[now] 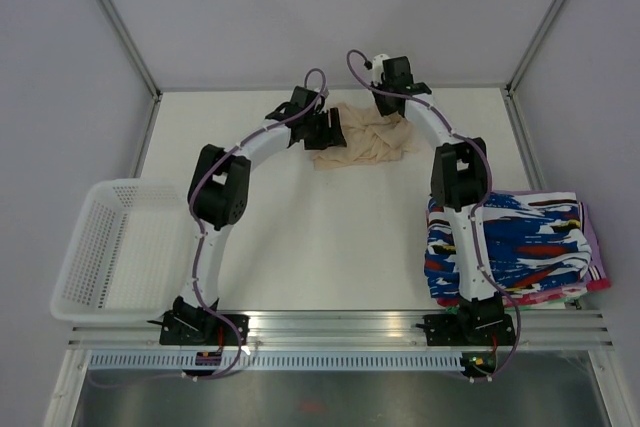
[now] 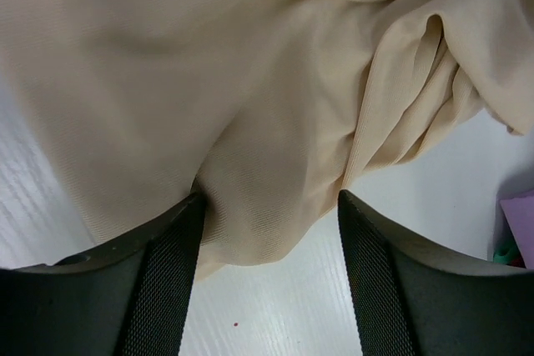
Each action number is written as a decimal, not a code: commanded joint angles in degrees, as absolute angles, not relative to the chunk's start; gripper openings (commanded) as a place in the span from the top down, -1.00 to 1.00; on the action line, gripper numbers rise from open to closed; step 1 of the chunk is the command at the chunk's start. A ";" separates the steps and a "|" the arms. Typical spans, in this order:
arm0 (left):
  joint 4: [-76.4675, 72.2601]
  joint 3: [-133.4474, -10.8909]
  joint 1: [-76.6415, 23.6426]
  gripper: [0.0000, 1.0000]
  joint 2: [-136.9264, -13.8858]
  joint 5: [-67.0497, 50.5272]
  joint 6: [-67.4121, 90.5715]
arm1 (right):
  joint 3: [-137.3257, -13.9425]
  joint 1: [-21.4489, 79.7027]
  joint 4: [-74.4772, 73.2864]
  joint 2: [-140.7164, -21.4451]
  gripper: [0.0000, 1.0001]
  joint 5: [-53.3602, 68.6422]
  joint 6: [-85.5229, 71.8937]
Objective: Fold and stack the trousers
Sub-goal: Fold the trousers
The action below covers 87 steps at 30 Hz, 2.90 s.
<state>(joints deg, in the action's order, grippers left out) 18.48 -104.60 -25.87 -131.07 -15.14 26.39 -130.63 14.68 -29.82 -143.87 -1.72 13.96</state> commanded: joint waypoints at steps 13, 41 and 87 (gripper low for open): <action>22.67 -106.35 -28.30 -0.35 -132.28 -10.90 19.51 | -130.34 5.80 -20.04 -144.05 1.00 -3.35 -9.84; 27.33 -113.99 -22.85 -0.40 -131.48 -14.32 27.42 | -90.80 5.45 -34.55 -114.88 -0.58 9.05 -23.82; 28.30 -118.38 -21.53 -0.37 -136.41 -14.41 33.49 | -89.64 3.52 -41.39 -114.95 0.61 -1.15 -8.27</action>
